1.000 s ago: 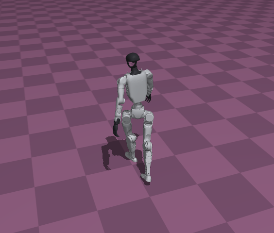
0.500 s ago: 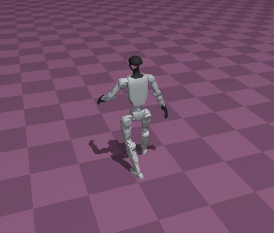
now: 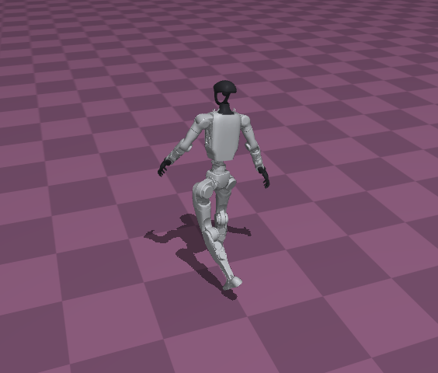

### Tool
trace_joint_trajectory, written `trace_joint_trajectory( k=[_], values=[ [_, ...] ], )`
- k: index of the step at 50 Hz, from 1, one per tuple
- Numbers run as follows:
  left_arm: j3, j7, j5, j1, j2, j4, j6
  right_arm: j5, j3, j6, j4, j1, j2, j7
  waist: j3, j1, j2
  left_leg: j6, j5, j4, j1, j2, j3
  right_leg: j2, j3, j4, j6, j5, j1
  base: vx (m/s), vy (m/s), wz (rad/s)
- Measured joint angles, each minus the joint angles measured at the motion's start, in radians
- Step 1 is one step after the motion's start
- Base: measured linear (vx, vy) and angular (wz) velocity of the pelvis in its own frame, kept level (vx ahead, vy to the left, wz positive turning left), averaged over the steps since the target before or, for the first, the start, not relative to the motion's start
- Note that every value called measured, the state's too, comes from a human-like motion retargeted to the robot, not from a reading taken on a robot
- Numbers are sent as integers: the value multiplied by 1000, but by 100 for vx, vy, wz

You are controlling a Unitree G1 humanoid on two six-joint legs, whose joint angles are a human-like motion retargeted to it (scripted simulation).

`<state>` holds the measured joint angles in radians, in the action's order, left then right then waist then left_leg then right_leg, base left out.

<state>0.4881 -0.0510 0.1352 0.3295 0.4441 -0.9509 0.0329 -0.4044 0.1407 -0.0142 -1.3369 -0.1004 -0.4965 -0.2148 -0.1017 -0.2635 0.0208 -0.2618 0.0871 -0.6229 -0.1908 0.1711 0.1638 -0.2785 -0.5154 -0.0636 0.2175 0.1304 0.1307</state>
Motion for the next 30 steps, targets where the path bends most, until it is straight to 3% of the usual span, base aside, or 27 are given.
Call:
trace_joint_trajectory(
  k=[2, 5, 7, 10, 11, 14, 19, 24, 27, 30],
  values=[
    [-24, -14, -11, -55, 12, -45, -13, 35, -25, -11, 14, 38, 11, -25, 6, 29, -13, 12, 41, -116, 94, -101, -98, 28, 13, -14, -18, 42, -21, 51, -44, -36],
    [-52, -36, -12, -134, 28, -121, -28, 66, -75, -34, 53, 108, 31, -77, 16, 75, -48, 124, 131, -121, 166, -267, -326, 39, 48, -33, -11, 89, -55, 50, -34, -59],
    [-82, -45, -13, -181, 34, -178, -36, 77, -125, -43, 69, 177, 45, -99, 19, 113, -61, 164, 172, -36, 181, -342, -446, 63, 83, -51, -16, 120, -72, 47, -29, -95],
    [-149, -50, -19, -256, 32, -256, -47, 110, -210, -48, 78, 291, 73, -111, 22, 171, -68, 162, 162, 145, 203, -388, -530, 114, 142, -74, -34, 164, -102, 46, -25, -113],
    [-178, -52, -23, -282, 26, -273, -52, 127, -241, -47, 79, 331, 81, -107, 18, 188, -56, 146, 138, 201, 218, -398, -523, 151, 163, -34, -70, 164, -139, 44, -22, -118],
    [-258, -52, -51, -354, 1, -298, -60, 197, -322, -43, 89, 448, 103, -89, -6, 249, -22, 97, 30, 357, 260, -416, -477, 243, 236, 28, -130, 176, -229, 43, -20, -132],
    [-313, -29, -152, -480, -39, -216, -37, 291, -400, -35, 135, 606, 144, -41, -64, 390, 13, 44, -141, 570, 301, -416, -498, 331, 396, -16, -121, 213, -317, 44, -15, -162],
    [-306, 4, -276, -579, -73, -129, -9, 234, -427, -23, 176, 718, 178, 1, -95, 529, 23, 29, -149, 655, 348, -370, -832, 366, 534, -29, -94, 223, -387, 44, -9, -147],
    [-298, 25, -279, -623, -86, -118, -20, 214, -447, -12, 188, 769, 181, 38, -94, 607, 30, 53, -140, 662, 370, -329, -1068, 380, 609, -30, -84, 220, -414, 45, -4, -135],
    [-278, 51, -221, -661, -89, -126, -34, 248, -483, -3, 190, 814, 170, 87, -85, 683, 31, 85, -112, 639, 392, -282, -1166, 388, 687, -30, -80, 219, -438, 47, 0, -140]
  ],
)
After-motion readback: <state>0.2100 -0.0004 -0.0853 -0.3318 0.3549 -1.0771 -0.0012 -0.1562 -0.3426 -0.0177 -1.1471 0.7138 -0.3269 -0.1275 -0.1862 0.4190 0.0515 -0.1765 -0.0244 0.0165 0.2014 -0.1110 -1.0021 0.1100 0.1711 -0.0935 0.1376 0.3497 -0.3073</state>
